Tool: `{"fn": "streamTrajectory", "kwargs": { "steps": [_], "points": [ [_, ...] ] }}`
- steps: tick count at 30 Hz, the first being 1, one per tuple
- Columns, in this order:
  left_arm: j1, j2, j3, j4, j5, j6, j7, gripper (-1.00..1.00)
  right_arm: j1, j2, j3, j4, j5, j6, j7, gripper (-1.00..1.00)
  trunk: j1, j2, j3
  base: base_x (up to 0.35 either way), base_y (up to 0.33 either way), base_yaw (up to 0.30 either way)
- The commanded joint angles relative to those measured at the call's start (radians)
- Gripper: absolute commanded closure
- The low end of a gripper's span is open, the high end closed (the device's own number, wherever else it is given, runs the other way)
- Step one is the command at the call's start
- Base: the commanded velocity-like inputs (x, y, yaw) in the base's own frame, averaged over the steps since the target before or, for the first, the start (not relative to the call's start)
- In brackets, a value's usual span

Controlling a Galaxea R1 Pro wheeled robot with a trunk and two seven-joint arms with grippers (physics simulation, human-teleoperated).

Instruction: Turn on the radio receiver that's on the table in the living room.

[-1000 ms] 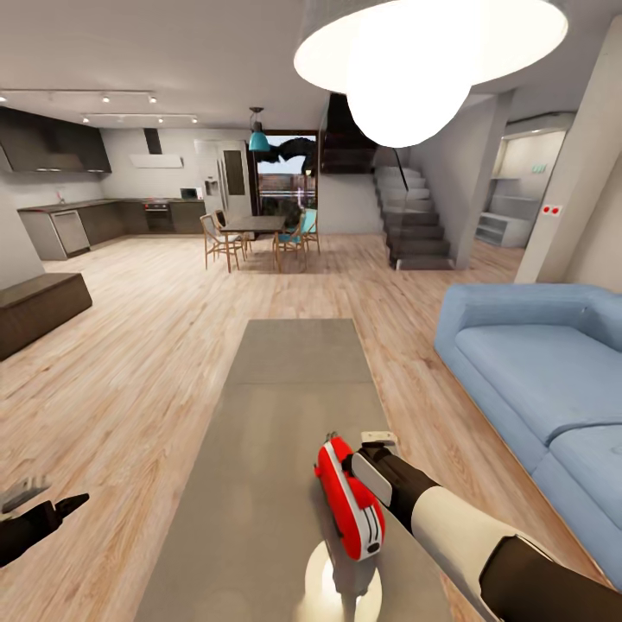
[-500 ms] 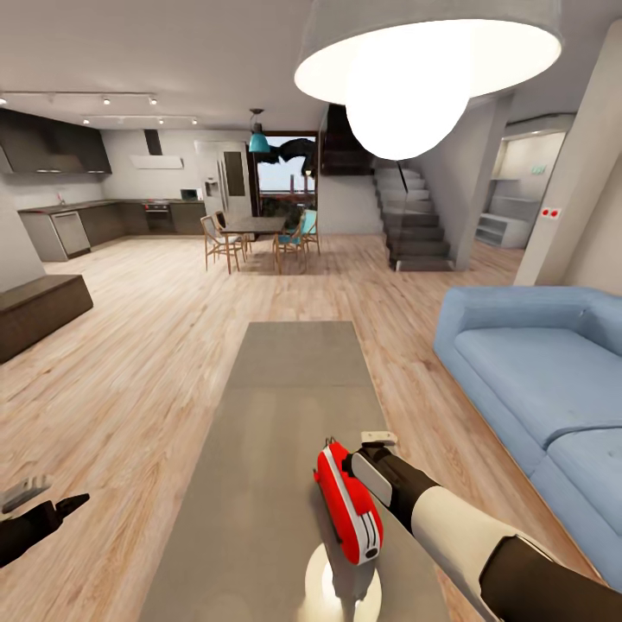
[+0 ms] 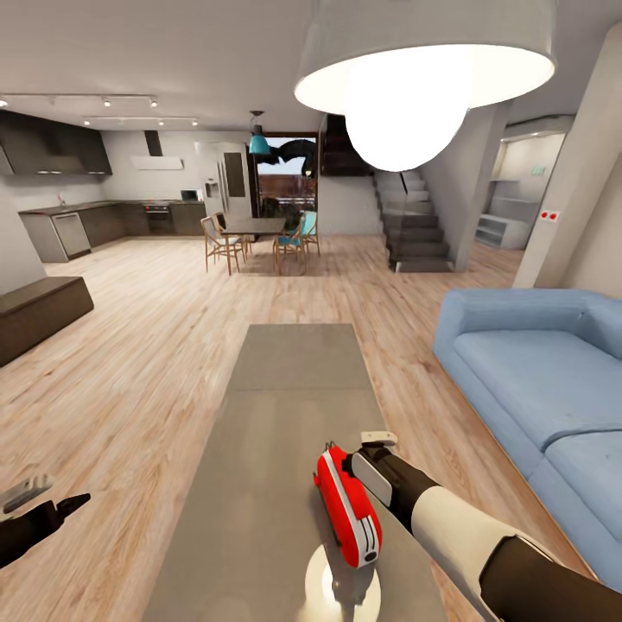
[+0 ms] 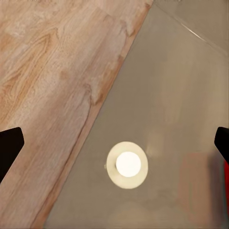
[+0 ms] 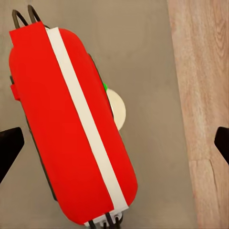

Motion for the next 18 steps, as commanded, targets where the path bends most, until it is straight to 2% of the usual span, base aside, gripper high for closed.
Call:
{"fn": "streamTrajectory", "kwargs": {
  "steps": [1,18],
  "points": [
    [0.0,0.0,0.0,0.0,0.0,0.0,0.0,-1.0,0.0,0.0,0.0,0.0,0.0,0.0,0.0,-1.0,-0.004,0.007,0.003,0.0,0.0,0.0],
    [0.0,-0.004,-0.005,0.0,0.0,0.0,0.0,-1.0,0.0,0.0,0.0,0.0,0.0,0.0,0.001,-1.0,-0.069,0.126,0.056,0.0,0.0,0.0]
  ]
}}
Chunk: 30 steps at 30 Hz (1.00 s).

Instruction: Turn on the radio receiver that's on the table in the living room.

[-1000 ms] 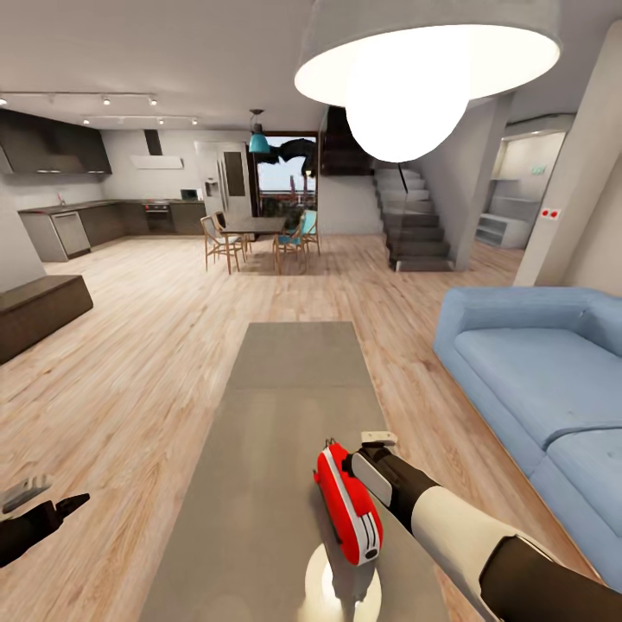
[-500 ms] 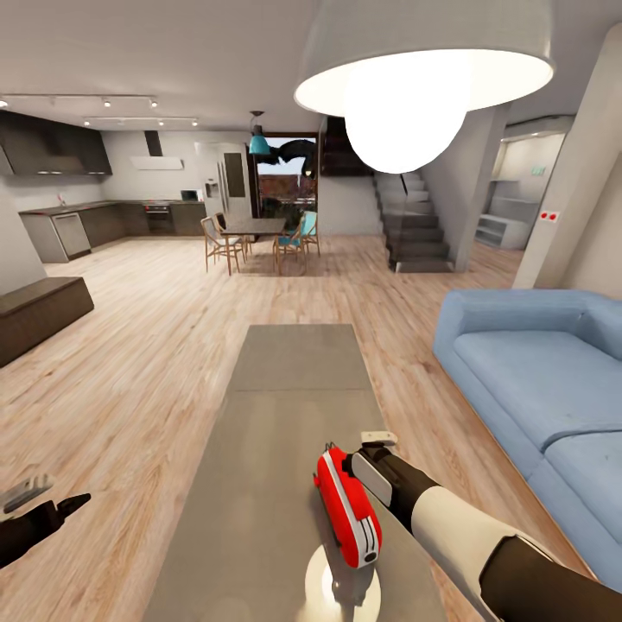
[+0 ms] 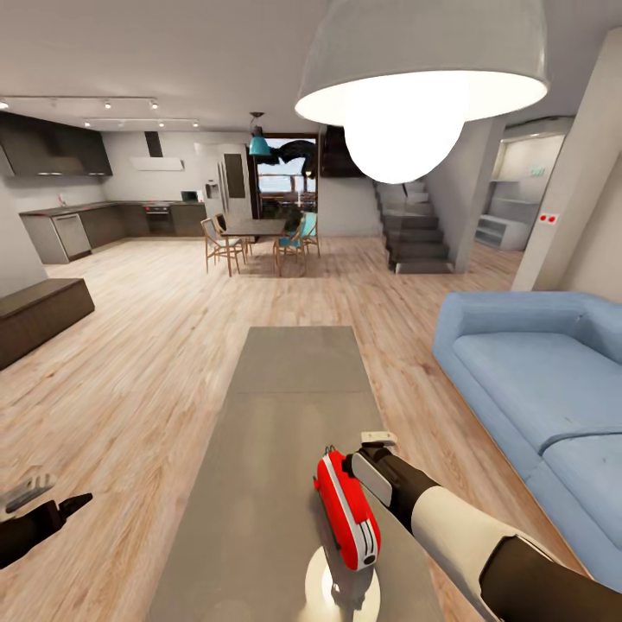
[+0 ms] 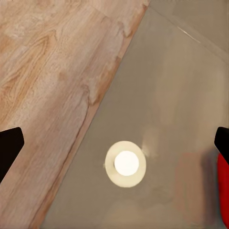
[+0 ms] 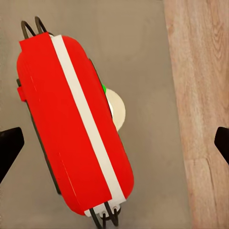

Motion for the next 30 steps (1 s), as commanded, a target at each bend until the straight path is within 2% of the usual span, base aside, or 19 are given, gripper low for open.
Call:
{"fn": "streamTrajectory", "kwargs": {
  "steps": [1,30],
  "points": [
    [0.0,0.0,0.0,0.0,0.0,0.0,0.0,-1.0,0.0,0.0,0.0,0.0,0.0,0.0,0.0,-1.0,-0.004,0.007,0.003,0.0,0.0,0.0],
    [0.0,-0.002,-0.003,-0.001,-0.001,0.0,0.0,-1.0,0.0,0.0,0.0,0.0,0.0,0.001,0.002,-1.0,-0.115,0.21,0.094,0.0,0.0,0.0]
  ]
}}
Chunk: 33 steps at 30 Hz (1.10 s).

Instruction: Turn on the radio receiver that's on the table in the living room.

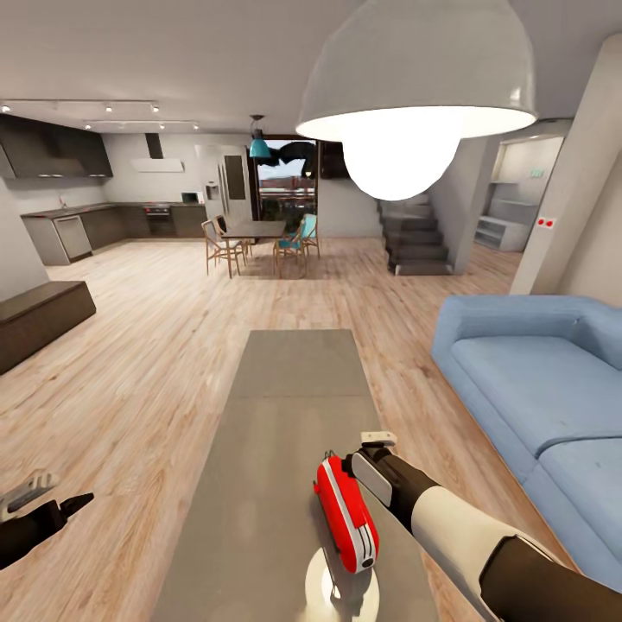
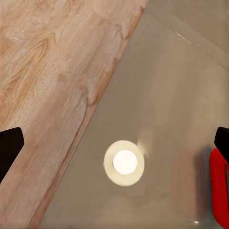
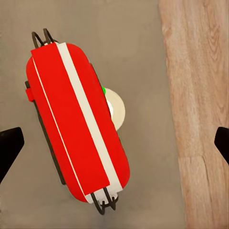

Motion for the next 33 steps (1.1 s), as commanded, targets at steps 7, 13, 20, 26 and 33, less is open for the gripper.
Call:
{"fn": "streamTrajectory", "kwargs": {
  "steps": [7,13,20,26,33],
  "points": [
    [0.0,0.0,0.0,0.0,0.0,0.0,0.0,-1.0,0.0,0.0,0.0,0.0,0.0,0.0,0.0,-1.0,-0.027,0.049,0.022,0.0,0.0,0.0],
    [0.0,0.0,0.0,0.0,0.0,0.0,0.0,-1.0,0.0,0.0,0.0,0.0,0.0,0.0,0.0,-1.0,-0.05,0.091,0.041,0.0,0.0,0.0],
    [0.0,-0.001,0.0,0.0,0.0,0.0,0.0,-1.0,0.0,0.0,0.0,0.0,0.0,0.0,0.0,-1.0,-0.077,0.14,0.063,0.0,0.0,0.0],
    [0.0,-0.002,-0.001,0.0,0.0,0.0,0.0,-1.0,0.0,0.0,0.0,0.0,0.0,0.0,0.0,-1.0,-0.1,0.182,0.082,0.0,0.0,0.0],
    [0.0,-0.002,-0.001,0.0,0.0,0.0,0.0,-1.0,0.0,0.0,0.0,0.0,0.0,0.0,0.0,-1.0,-0.127,0.231,0.103,0.0,0.0,0.0]
  ]
}}
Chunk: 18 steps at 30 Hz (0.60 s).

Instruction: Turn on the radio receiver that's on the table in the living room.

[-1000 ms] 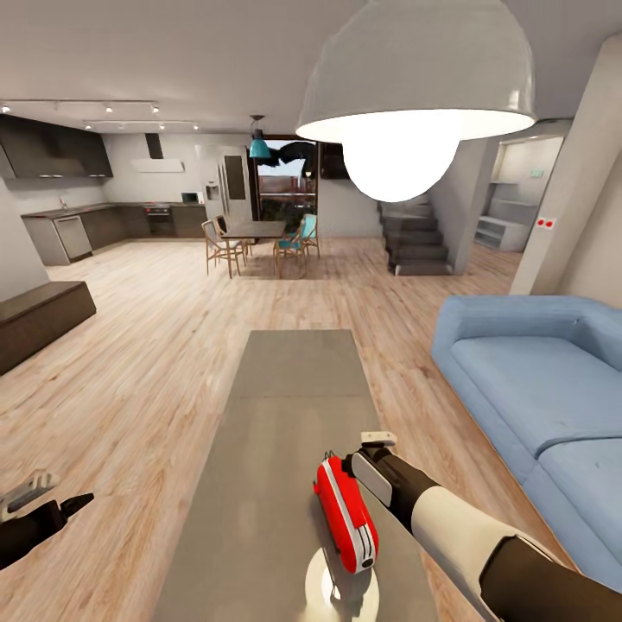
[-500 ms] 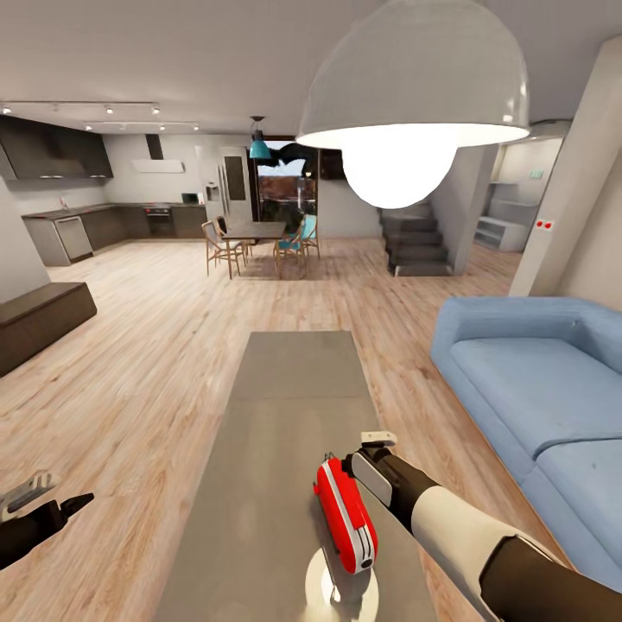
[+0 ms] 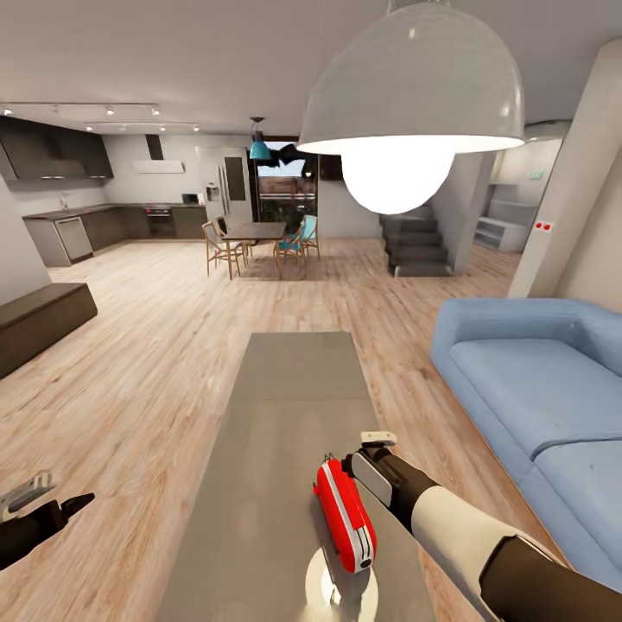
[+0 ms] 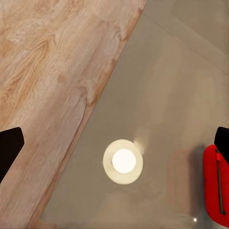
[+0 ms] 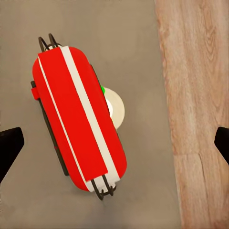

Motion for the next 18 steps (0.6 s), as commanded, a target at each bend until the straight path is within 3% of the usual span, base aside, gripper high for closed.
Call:
{"fn": "streamTrajectory", "kwargs": {
  "steps": [1,18],
  "points": [
    [0.0,0.0,0.0,0.0,0.0,0.0,0.0,-1.0,0.0,0.0,0.0,0.0,0.0,0.0,0.0,-1.0,-0.004,0.007,0.003,0.0,0.0,0.0],
    [0.0,-0.006,-0.001,0.0,0.0,-0.002,0.001,-1.0,0.0,0.0,0.0,0.0,0.0,0.0,0.001,-1.0,-0.069,0.126,0.057,0.0,0.0,0.0]
  ]
}}
